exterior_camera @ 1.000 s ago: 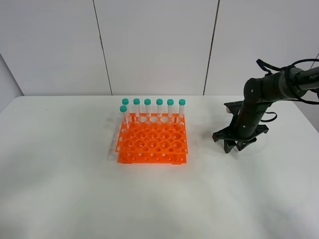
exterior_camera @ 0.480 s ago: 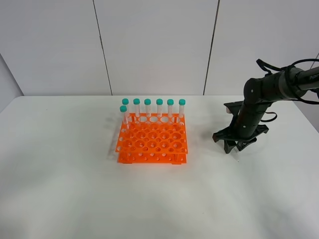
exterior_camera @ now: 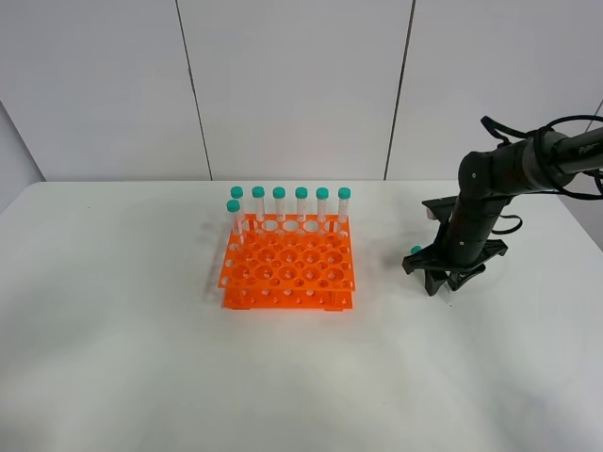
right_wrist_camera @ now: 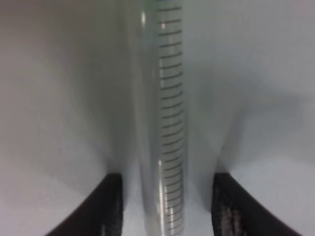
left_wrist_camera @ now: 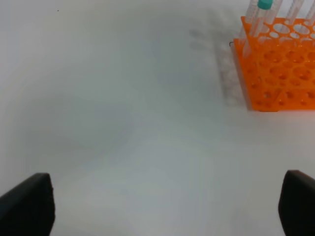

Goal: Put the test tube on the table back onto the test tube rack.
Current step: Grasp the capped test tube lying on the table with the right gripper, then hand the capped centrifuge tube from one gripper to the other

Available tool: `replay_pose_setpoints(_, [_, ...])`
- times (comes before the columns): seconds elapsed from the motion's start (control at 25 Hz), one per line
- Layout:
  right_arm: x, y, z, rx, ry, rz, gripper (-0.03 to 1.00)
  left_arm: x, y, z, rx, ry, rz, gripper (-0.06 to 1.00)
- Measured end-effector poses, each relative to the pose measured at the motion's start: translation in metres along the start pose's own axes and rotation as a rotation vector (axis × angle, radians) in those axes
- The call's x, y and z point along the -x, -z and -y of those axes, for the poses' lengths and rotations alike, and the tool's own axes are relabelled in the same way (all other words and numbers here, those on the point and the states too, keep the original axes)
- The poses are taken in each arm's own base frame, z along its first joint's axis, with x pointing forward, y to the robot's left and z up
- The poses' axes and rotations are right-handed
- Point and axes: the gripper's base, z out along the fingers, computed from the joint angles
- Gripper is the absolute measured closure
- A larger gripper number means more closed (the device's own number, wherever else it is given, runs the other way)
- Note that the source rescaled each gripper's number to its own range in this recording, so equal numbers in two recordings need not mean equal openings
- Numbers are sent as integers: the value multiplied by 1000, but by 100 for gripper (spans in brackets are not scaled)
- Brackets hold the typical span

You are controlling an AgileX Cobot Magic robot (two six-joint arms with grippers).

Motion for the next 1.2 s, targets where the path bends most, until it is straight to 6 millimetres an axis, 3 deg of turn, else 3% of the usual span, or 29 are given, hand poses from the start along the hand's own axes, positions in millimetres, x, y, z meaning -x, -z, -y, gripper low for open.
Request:
replay_pose_setpoints(0.16, [0, 0, 0, -3, 3, 4, 97, 0, 0, 0, 0, 0, 0, -6])
replay_pose_setpoints(0.44, [0, 0, 0, -3, 26, 4, 94, 0, 0, 0, 0, 0, 0, -6])
replay_pose_setpoints(0.56, [3, 10, 1, -9, 27, 43, 94, 0, 0, 0, 0, 0, 0, -6])
replay_pose_setpoints(0.64, [5, 31, 1, -17, 28, 107, 94, 0, 0, 0, 0, 0, 0, -6])
replay_pose_setpoints(0.76, [5, 80, 2, -37, 36, 231, 95, 0, 0, 0, 0, 0, 0, -6])
replay_pose_setpoints(0.96, [-14, 163, -3, -52, 62, 466, 95, 0, 0, 0, 0, 0, 0, -6])
replay_pose_setpoints(1.08, [-37, 193, -8, -49, 99, 551, 95, 0, 0, 0, 0, 0, 0, -6])
replay_pose_setpoints(1.2, [-63, 210, -16, -30, 153, 613, 95, 0, 0, 0, 0, 0, 0, -6])
